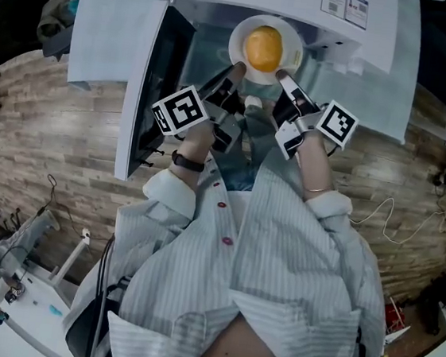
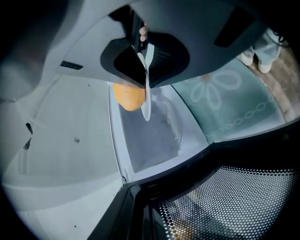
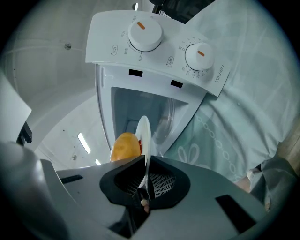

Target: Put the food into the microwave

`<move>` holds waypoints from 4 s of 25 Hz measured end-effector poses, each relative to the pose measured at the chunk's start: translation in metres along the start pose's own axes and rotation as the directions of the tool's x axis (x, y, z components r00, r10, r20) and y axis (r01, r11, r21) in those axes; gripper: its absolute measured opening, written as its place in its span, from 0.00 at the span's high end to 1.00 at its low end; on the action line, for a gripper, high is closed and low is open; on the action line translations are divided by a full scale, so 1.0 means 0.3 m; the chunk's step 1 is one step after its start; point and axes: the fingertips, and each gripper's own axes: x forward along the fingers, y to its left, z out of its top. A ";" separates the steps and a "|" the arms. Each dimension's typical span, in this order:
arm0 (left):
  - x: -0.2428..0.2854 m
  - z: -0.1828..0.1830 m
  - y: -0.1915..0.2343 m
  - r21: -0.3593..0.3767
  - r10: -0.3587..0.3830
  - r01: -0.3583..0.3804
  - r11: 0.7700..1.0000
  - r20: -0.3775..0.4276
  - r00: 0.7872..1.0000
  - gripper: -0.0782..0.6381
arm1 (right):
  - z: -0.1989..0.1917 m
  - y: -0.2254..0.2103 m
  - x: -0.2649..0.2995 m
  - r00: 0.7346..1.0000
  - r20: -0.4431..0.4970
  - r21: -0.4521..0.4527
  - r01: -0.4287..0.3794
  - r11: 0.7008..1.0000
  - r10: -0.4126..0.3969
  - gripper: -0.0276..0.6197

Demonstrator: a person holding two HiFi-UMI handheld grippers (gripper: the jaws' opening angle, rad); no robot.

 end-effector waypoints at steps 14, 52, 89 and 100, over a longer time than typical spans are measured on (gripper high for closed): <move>-0.001 -0.002 0.060 0.001 0.057 -0.057 0.998 0.033 0.998 0.85 | 0.008 -0.021 0.044 0.999 -0.029 -0.051 -0.017 0.999 0.015 0.89; 0.223 0.166 0.254 0.102 0.096 -0.105 0.989 0.085 0.992 0.82 | 0.202 -0.067 0.303 0.991 0.130 -0.273 0.010 0.962 0.027 0.88; 0.314 0.257 0.268 0.557 0.308 -0.355 0.751 0.180 0.934 0.74 | 0.299 -0.076 0.404 0.924 0.317 -0.758 0.383 0.528 -0.215 0.70; 0.313 0.287 0.277 0.647 0.343 -0.440 0.623 0.279 0.897 0.70 | 0.316 -0.084 0.411 0.894 0.381 -0.767 0.447 0.460 -0.235 0.67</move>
